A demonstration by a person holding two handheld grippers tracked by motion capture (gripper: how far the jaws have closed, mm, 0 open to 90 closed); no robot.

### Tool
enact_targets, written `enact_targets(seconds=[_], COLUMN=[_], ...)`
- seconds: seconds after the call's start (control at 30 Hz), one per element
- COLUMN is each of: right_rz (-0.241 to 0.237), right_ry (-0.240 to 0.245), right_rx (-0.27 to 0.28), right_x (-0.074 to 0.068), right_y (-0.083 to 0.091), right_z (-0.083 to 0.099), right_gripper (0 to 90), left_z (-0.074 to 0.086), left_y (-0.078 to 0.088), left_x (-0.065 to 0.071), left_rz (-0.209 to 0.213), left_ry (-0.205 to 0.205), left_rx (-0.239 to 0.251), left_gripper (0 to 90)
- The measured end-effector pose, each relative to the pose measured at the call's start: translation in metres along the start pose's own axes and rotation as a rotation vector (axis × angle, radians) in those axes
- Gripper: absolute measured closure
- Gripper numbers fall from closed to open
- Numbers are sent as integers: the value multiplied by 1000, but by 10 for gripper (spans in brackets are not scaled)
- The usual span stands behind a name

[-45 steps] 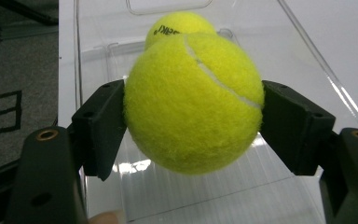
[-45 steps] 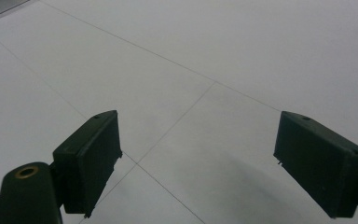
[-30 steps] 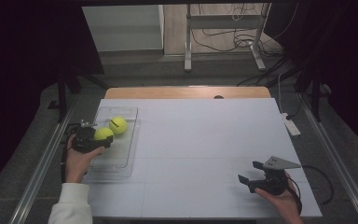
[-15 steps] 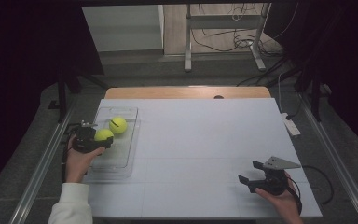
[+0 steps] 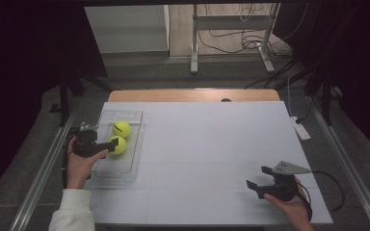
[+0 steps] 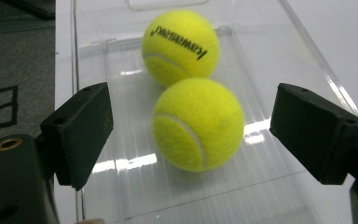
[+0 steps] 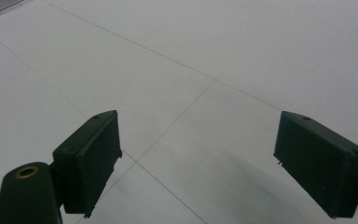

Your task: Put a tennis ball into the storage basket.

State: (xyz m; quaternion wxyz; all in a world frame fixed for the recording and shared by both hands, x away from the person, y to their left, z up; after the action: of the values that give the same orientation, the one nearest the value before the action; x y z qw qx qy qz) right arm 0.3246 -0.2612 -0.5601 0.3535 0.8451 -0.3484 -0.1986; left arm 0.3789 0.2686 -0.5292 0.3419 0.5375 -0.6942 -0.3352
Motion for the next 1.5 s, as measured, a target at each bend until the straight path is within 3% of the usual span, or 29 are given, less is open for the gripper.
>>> enact_targets(seconds=[0.13, 0.37, 0.73, 1.0, 1.5], right_rz=[-3, -5, -1, -4, 3], right_ry=[-6, -15, -21, -24, -23], right_rx=[7, 6, 5, 10, 24], right_x=[2, 5, 6, 7, 6], right_y=[0, 0, 0, 2, 5], right_z=[0, 1, 1, 2, 0], right_gripper=[147, 147, 147, 146, 145], left_z=[-2, -4, -4, -2, 28], left_y=[5, 8, 19, 26, 48], left_x=[3, 7, 24, 36, 67], left_rz=[61, 92, 182, 220, 268], left_ry=[-6, -21, -64, -80, -166], left_rx=[35, 65, 100, 140, 217], left_gripper=[143, 148, 149, 148, 140])
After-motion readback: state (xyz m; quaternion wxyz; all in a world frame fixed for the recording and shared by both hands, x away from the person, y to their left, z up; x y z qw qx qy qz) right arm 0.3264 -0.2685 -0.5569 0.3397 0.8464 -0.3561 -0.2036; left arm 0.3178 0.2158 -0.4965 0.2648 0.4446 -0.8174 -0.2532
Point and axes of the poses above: each handheld gripper's, and its own axes: y roughly backward along the jaws, z roughly out of its underside, x roughly to its right, the point moved 8 cm from there along -y, roughly forward along the jaws, and after that the axes turned 12 degrees about -x, right-handed, at the moved point
